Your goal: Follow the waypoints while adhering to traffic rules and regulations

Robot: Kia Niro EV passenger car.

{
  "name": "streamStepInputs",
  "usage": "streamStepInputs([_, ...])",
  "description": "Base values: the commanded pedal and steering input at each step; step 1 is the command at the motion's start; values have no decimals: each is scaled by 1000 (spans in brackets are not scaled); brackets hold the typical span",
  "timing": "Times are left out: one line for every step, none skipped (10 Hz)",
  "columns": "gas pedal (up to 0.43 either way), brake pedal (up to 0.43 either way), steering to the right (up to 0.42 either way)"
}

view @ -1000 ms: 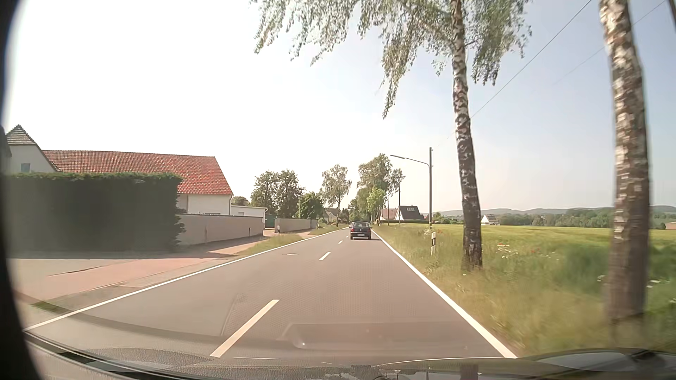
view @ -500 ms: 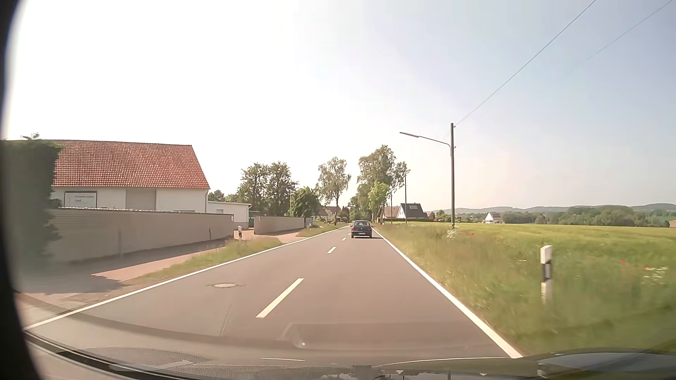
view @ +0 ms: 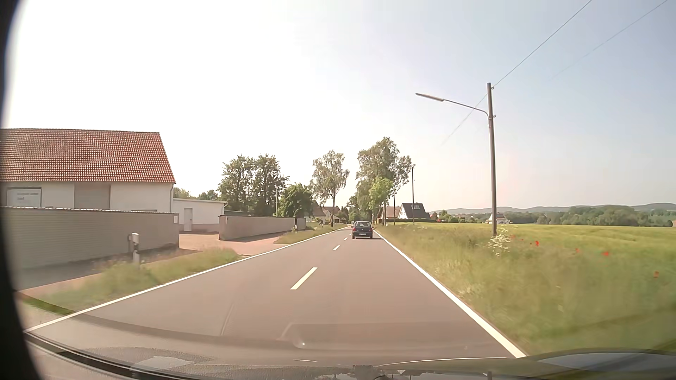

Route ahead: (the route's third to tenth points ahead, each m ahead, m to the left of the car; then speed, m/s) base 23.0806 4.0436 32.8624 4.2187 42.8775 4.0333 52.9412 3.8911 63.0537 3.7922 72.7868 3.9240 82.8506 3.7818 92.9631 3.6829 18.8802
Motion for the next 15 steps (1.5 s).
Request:
streamStepInputs([177, 0, 0])
streamStepInputs([169, 0, 0])
streamStepInputs([169, 0, 0])
streamStepInputs([169, 0, 0])
streamStepInputs([169, 0, 0])
streamStepInputs([169, 0, 0])
streamStepInputs([169, 0, 1])
streamStepInputs([169, 0, 1])
streamStepInputs([169, 0, 1])
streamStepInputs([169, 0, 1])
streamStepInputs([169, 0, 1])
streamStepInputs([169, 0, 1])
streamStepInputs([169, 0, 1])
streamStepInputs([169, 0, 1])
streamStepInputs([169, 0, 1])
